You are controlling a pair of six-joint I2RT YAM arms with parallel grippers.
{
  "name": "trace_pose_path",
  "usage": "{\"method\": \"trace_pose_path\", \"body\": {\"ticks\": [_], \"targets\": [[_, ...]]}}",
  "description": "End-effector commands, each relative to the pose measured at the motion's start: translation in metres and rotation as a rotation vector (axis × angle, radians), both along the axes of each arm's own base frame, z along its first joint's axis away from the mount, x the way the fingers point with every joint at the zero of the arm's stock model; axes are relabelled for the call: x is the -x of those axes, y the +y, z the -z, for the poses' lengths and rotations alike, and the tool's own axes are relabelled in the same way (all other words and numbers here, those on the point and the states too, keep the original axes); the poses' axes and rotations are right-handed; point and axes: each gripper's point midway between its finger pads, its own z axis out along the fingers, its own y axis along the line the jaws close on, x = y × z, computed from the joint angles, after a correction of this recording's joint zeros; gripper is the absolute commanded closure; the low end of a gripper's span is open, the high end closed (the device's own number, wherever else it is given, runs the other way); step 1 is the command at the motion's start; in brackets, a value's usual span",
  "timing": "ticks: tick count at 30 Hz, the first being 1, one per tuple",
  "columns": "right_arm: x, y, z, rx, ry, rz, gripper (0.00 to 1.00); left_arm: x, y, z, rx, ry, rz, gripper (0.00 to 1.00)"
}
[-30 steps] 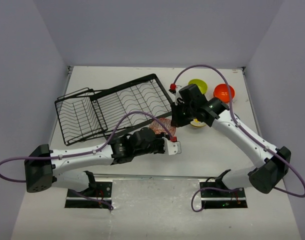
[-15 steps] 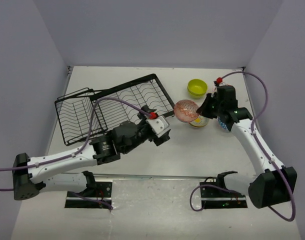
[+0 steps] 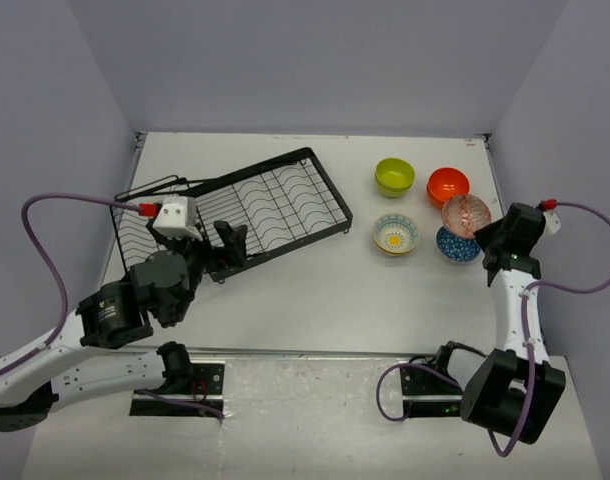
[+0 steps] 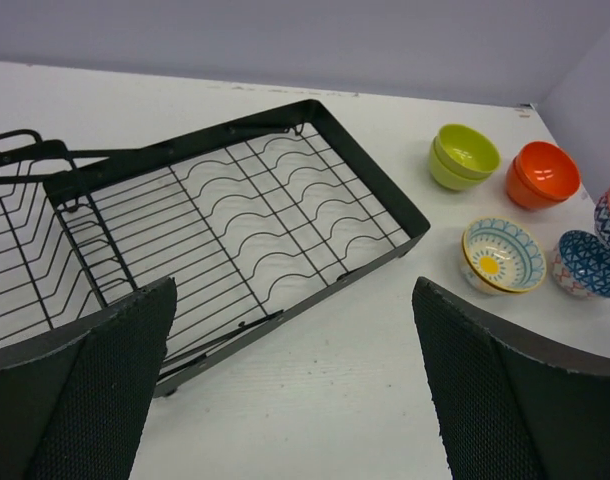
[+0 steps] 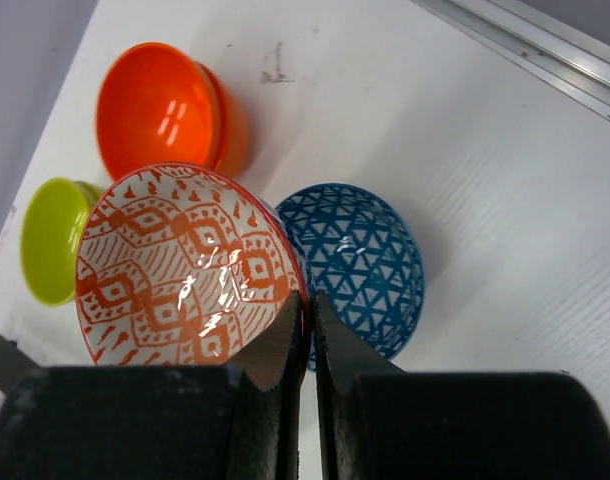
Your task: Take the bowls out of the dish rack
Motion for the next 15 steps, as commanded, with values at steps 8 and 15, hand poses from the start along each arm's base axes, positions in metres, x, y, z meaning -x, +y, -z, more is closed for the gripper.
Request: {"method": "trace_pose_path", "body": {"ticks": [8, 15], "targets": [[0.005, -0.026, 0.023, 0.002, -0.017, 0.131, 1.00, 0.018, 0.003, 0.023, -0.008, 0.090, 0.091, 0.00], [0.008, -0.024, 0.042, -0.008, 0.032, 0.121, 1.00, 0.019, 0.011, 0.031, -0.031, 0.086, 0.078, 0.00]]}}
